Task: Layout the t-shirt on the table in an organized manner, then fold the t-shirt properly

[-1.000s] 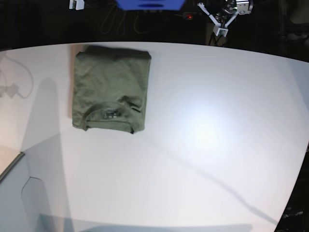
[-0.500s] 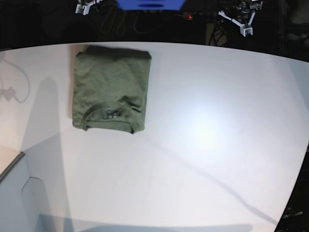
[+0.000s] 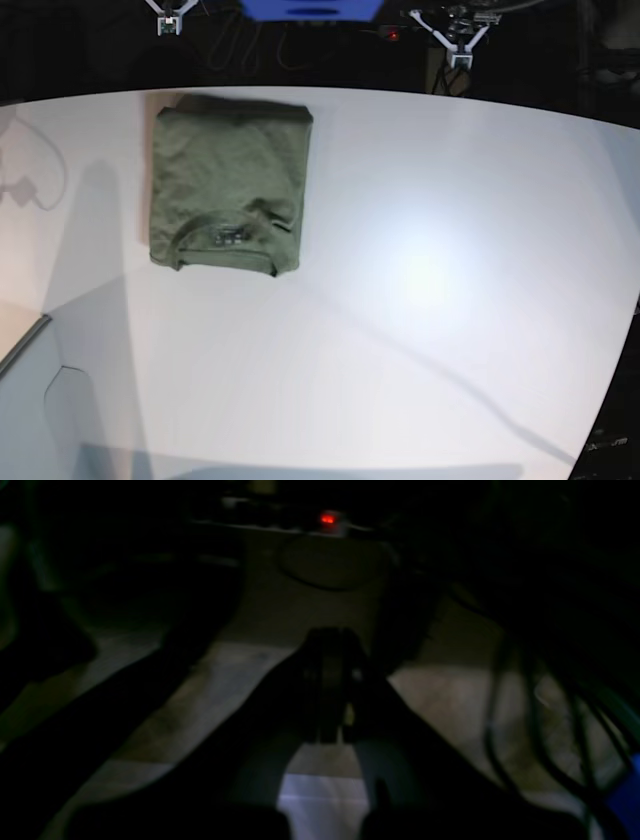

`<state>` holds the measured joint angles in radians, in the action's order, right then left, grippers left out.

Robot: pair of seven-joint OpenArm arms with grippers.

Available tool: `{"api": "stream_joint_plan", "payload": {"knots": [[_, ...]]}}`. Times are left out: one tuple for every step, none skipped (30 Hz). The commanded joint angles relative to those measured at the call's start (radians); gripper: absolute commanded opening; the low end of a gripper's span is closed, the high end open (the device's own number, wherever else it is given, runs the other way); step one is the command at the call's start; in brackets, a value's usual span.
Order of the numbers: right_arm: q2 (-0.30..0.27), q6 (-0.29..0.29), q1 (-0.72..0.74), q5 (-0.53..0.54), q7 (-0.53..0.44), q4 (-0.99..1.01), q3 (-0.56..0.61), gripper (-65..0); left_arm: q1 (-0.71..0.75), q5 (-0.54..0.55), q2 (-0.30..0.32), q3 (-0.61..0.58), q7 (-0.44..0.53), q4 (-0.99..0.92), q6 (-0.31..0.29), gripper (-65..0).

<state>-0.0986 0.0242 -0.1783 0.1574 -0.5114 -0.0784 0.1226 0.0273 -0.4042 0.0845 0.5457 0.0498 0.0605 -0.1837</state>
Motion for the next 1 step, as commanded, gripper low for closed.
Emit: {"api": "stream_joint_plan", "payload": {"knots": [[-0.003, 0.018, -0.008, 0.005, -0.010, -0.001, 0.010, -65.0, 0.003, -0.009, -0.012, -0.002, 0.000, 0.000, -0.006, -65.0]]}}
